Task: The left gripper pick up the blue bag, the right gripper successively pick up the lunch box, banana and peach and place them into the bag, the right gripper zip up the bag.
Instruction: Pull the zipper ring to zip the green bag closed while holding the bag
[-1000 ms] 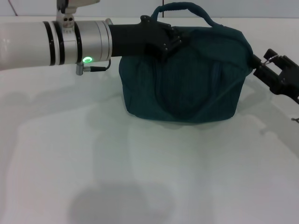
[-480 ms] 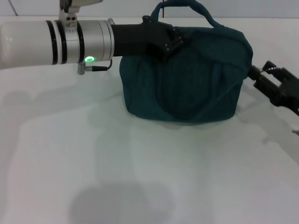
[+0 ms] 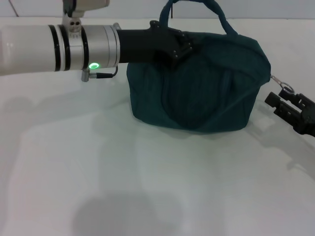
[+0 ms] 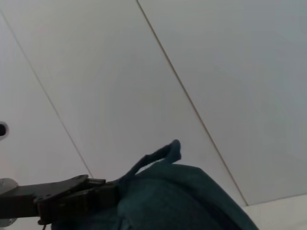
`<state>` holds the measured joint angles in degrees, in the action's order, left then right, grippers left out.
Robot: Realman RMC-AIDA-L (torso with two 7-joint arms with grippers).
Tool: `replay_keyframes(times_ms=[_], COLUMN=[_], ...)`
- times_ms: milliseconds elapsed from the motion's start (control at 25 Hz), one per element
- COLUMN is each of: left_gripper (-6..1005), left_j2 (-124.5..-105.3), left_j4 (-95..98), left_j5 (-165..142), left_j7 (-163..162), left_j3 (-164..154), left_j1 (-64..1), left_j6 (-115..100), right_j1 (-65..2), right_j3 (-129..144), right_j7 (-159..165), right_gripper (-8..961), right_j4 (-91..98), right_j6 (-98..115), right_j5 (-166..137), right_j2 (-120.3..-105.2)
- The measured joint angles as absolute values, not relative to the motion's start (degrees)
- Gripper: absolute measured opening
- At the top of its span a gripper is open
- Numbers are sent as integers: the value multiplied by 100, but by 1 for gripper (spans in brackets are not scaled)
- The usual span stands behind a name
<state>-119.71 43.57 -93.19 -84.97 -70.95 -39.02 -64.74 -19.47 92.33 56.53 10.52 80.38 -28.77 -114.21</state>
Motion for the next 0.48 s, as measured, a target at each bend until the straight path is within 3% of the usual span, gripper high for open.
replay_keyframes(times_ms=[320, 480], left_gripper=[105, 114], left_j2=[-11971, -11971], left_j4=[4359, 4359], left_j5=[-9308, -9295], left_j7=[-8489, -8490], left_j3=[-7119, -7119], left_j1=[-3910, -3914], left_j6=[-6464, -6454], right_j1=[-1957, -2035], right_j3=[9229, 9238], right_j7=[6130, 6507], right_gripper=[632, 632], right_j4=[1043, 1109], right_j6=[7961, 7989], right_j5=[-2879, -3144], right_j2=[-11316, -11171])
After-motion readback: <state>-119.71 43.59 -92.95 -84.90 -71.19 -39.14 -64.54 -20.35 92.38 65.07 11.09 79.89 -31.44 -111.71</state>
